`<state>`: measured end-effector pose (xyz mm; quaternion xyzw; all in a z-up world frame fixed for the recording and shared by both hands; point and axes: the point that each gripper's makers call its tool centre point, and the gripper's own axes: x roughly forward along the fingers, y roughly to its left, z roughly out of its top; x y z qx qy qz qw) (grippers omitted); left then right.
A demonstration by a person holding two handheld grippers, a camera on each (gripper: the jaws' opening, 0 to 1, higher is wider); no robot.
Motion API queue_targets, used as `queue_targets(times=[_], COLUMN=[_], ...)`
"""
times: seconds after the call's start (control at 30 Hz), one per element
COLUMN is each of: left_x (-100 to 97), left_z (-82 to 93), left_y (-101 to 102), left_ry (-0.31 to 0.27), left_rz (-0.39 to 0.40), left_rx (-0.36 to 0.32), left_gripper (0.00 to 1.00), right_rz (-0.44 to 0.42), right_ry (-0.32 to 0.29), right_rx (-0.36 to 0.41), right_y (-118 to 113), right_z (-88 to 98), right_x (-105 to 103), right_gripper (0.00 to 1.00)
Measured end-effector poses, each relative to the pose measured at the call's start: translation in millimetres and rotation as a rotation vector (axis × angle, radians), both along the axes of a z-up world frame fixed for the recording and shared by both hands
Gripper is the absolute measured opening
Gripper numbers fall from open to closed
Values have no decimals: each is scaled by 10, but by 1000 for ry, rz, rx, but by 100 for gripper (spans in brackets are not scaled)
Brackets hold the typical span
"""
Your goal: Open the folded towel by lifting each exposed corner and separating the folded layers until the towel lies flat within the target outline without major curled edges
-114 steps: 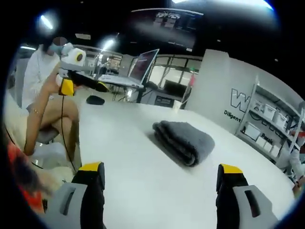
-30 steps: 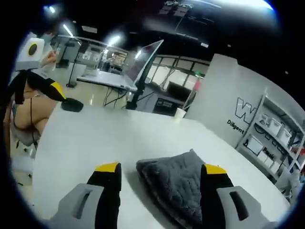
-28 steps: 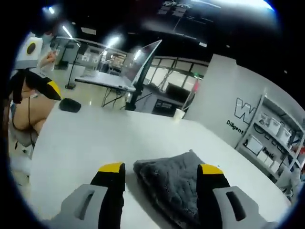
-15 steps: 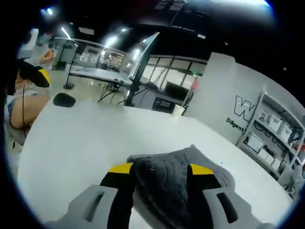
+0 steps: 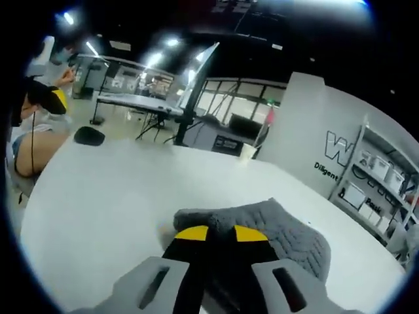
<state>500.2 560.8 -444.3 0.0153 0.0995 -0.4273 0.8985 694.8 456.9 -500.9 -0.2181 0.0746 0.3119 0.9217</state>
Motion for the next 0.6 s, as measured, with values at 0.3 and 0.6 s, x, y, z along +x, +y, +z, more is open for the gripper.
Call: queue_targets(times=[0.3, 0.6], left_x=[-13, -14], left_z=[-6, -8], left_y=[-39, -39], left_ry=[-1, -2], left_rz=[-10, -16], left_rx=[9, 12], left_gripper=[93, 93], right_rz=[-9, -44], right_ry=[-19, -78], right_rx=[61, 96], right_y=[-57, -156], right_z=[49, 196], right_x=[9, 13], right_gripper=[2, 2])
